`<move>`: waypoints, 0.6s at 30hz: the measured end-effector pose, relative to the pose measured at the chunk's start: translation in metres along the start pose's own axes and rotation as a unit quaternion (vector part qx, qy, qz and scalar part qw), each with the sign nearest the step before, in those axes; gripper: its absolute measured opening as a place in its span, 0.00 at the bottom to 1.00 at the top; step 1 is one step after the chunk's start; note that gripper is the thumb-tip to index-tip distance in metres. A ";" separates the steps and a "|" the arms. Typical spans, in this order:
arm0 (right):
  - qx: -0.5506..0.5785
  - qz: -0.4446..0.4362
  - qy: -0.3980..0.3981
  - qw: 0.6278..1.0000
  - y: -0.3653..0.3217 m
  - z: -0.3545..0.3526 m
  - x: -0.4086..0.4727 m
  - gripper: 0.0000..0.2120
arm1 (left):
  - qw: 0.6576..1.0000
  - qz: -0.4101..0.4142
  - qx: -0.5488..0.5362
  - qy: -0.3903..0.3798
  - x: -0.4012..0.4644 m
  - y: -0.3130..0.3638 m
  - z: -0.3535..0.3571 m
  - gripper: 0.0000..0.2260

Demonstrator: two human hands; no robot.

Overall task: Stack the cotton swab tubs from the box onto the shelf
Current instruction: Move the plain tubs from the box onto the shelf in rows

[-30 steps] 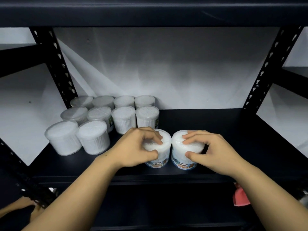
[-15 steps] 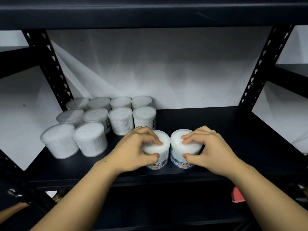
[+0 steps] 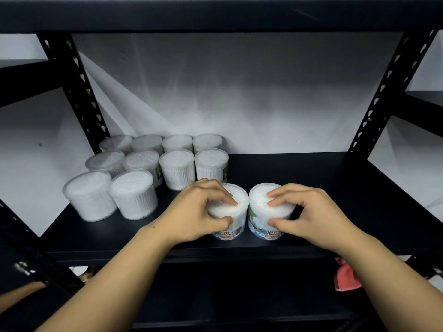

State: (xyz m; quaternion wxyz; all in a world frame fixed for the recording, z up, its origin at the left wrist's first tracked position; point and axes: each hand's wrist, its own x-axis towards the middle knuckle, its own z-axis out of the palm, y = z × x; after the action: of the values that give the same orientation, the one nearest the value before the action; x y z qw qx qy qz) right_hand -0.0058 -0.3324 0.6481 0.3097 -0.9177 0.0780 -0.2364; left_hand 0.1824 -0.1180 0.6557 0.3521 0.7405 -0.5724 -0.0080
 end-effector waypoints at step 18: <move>0.015 0.017 0.022 0.999 0.031 -0.021 -0.005 0.12 | 0.999 0.016 0.047 -0.011 0.031 0.008 0.028 0.15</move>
State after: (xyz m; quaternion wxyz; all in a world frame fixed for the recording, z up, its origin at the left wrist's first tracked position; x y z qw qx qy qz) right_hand -0.0203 -0.3665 0.6421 0.3259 -0.9058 0.0969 -0.2528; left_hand 0.1745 -0.1601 0.6511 0.3104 0.7469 -0.5878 0.0167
